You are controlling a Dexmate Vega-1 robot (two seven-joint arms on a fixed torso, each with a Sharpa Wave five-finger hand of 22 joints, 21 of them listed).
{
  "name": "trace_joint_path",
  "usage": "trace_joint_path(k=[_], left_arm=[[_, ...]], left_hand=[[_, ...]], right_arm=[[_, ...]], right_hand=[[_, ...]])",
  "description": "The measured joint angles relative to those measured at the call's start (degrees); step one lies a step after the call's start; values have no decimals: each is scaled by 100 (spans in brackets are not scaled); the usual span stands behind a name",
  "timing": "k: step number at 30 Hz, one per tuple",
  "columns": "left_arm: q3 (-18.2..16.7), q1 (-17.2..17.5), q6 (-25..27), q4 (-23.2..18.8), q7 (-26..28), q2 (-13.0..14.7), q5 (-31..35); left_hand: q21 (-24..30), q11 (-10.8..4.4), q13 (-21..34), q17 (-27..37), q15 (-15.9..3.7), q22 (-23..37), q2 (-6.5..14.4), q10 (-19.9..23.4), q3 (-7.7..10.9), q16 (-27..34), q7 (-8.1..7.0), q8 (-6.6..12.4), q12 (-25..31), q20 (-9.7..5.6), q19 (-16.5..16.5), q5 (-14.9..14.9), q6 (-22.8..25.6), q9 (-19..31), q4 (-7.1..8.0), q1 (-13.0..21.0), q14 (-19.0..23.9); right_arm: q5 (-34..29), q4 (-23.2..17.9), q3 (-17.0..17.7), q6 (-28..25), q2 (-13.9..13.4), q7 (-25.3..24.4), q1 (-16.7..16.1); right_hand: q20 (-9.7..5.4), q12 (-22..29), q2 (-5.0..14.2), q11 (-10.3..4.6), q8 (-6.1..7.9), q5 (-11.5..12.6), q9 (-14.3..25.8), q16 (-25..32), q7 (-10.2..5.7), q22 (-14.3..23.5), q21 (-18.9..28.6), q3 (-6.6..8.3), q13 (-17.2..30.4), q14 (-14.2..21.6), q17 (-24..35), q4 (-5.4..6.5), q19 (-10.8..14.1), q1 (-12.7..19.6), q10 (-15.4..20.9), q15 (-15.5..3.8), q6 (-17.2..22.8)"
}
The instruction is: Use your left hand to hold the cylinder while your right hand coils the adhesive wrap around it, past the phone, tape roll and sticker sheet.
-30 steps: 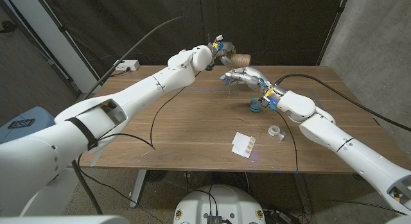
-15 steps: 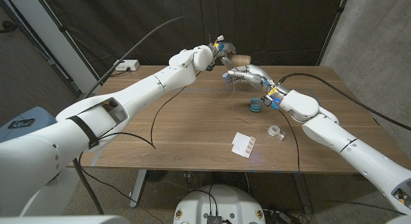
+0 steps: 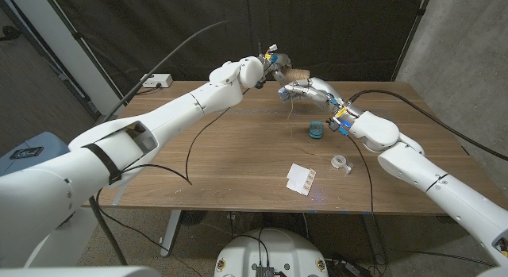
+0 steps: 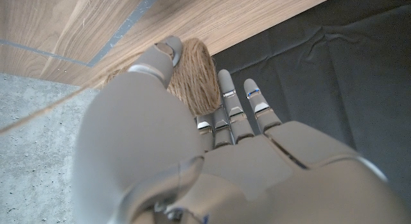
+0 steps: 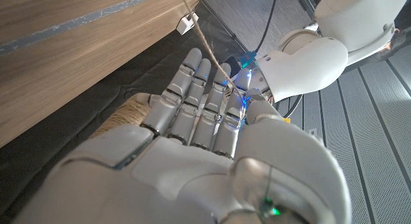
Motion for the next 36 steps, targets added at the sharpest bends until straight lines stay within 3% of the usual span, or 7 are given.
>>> trace_joint_path(k=[23, 36], left_arm=[[16, 81, 96, -195, -181, 85, 30], [47, 83, -26, -159, -259, 104, 31]], left_hand=[[40, 0, 0, 24, 0, 0, 0, 0, 0, 0, 0, 0, 1, 0, 0, 36, 0, 0, 0, 0, 0], [62, 0, 0, 23, 0, 0, 0, 0, 0, 0, 0, 0, 1, 0, 0, 59, 0, 0, 0, 0, 0]], right_arm=[[-5, -381, 237, 2, -145, -161, -218], [405, -334, 271, 124, -95, 108, -155]], right_hand=[[-32, 27, 30, -5, -22, 0, 13, 0, -12, 0, 34, 33, -1, 121, 27, 0, 74, 30, 96, 2, 110], [-32, 27, 73, -17, -23, 0, 13, 0, -23, 0, 79, 95, -16, 211, 26, 0, 155, 77, 205, -26, 183]])
